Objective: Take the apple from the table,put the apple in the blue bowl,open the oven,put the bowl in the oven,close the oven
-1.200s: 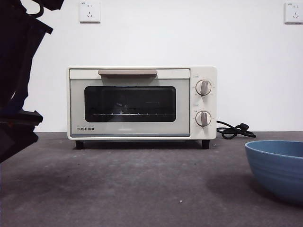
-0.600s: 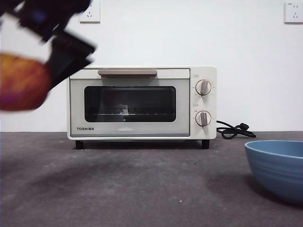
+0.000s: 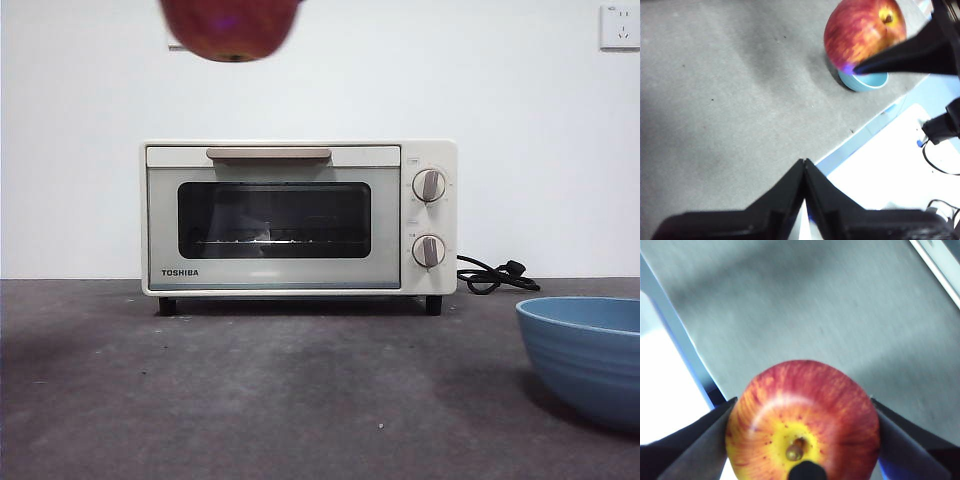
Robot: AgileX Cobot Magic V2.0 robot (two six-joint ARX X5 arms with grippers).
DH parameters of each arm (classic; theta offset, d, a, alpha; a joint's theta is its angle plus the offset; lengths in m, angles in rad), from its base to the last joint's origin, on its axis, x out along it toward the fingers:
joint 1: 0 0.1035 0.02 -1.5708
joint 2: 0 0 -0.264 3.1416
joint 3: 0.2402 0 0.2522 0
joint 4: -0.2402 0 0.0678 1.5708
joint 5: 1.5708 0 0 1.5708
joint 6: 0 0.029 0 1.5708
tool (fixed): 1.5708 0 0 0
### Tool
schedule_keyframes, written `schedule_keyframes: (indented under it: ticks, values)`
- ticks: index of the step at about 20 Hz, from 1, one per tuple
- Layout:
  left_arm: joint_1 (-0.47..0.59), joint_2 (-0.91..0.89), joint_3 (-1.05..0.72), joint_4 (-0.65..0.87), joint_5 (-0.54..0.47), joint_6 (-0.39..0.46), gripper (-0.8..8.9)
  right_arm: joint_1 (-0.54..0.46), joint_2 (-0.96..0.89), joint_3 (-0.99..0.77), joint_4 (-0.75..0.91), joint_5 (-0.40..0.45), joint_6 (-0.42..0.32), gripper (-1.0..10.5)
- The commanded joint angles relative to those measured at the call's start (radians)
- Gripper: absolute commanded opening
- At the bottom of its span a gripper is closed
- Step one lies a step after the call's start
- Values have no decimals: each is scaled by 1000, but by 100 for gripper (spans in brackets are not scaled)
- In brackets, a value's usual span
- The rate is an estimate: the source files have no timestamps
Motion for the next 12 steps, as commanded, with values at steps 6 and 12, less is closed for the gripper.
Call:
schedule_keyframes:
  ticks: [6,12]
  values:
    - [-48,-2,3,46,2,29,-5,-94,-209,-331,40,82,30,-8]
    - [-70,37,3,77,3,29,-6,-291,-500,-639,124,30,114,-8]
